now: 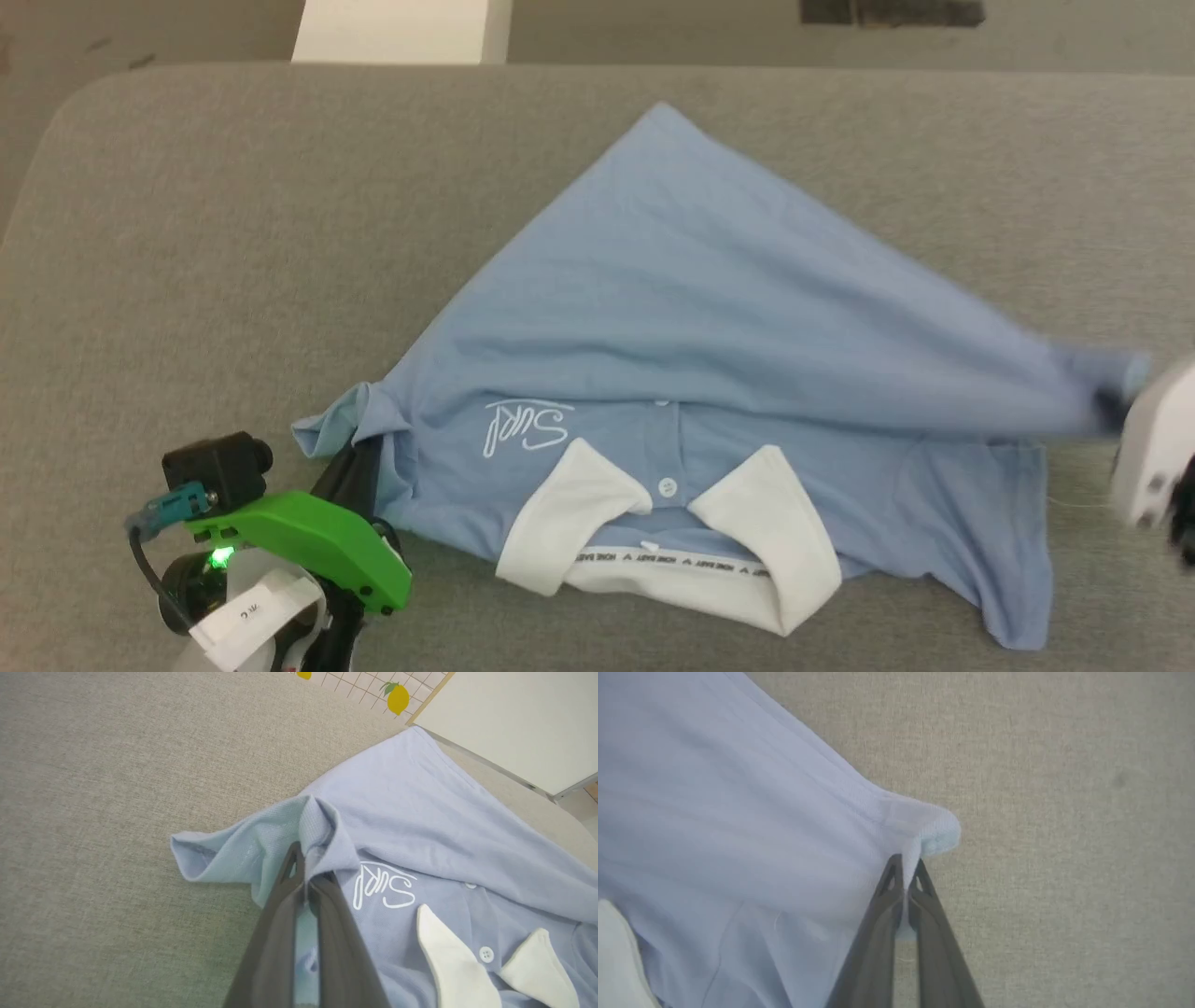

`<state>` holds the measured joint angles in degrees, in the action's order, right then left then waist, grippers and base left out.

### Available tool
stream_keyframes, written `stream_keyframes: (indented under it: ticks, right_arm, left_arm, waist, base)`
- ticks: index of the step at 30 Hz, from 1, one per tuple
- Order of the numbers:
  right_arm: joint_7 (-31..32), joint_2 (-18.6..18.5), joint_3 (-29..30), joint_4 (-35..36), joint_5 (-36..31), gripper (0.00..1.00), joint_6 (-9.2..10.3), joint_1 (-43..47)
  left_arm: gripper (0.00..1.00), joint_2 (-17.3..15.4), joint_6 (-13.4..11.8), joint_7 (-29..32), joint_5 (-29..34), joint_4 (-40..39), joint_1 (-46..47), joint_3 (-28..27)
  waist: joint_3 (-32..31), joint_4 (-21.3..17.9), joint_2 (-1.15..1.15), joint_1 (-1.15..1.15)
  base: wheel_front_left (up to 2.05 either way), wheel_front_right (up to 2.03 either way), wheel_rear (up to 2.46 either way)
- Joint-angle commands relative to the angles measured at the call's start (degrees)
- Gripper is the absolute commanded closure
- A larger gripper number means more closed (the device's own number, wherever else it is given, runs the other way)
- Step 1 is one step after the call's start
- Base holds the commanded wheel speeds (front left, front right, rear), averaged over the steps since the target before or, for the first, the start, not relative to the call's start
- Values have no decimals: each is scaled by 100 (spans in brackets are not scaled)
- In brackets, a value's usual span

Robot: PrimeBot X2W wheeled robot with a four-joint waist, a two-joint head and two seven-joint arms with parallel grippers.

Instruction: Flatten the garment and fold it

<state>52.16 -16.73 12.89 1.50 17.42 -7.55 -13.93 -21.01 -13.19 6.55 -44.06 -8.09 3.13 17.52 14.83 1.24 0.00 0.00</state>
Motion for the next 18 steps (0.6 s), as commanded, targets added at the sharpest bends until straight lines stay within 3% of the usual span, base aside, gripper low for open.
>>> stream_keyframes:
  ticks: [1, 8, 15, 16, 17, 18]
  right_arm:
    - [-70, 172, 42, 15, 58, 100, 6, 243]
    - [-212, 894, -67, -358, 108, 100, 6, 1330]
    - [-331, 1107, -160, -583, 154, 100, 6, 1510]
    - [-480, 1108, -130, -519, 163, 73, 6, 1453]
    - [-585, 1098, -108, -460, 182, 0, 6, 1410]
    - [-727, 1096, -69, -369, 225, 0, 6, 1356]
  left_arm:
    - [100, -1, -23, 13, -17, 14, -73, 1]
    - [100, 46, -2, 17, -86, 122, -112, 37]
    - [100, 41, -21, 1, -123, 187, -174, 19]
    - [100, 37, -29, -1, -127, 191, -186, 12]
    - [100, 34, -35, -2, -130, 193, -193, 8]
    - [100, 31, -41, -3, -133, 195, -203, 5]
  waist:
    - [-263, -239, 0, 0]
    - [-298, -174, 0, 0]
    - [-351, -181, 0, 0]
    - [-362, -192, 0, 0]
    - [-371, -201, 0, 0]
    - [-386, -212, 0, 0]
  base:
    - [0, 0, 0]
    - [0, 0, 0]
    - [0, 0, 0]
    - [0, 0, 0]
    - [0, 0, 0]
    - [0, 0, 0]
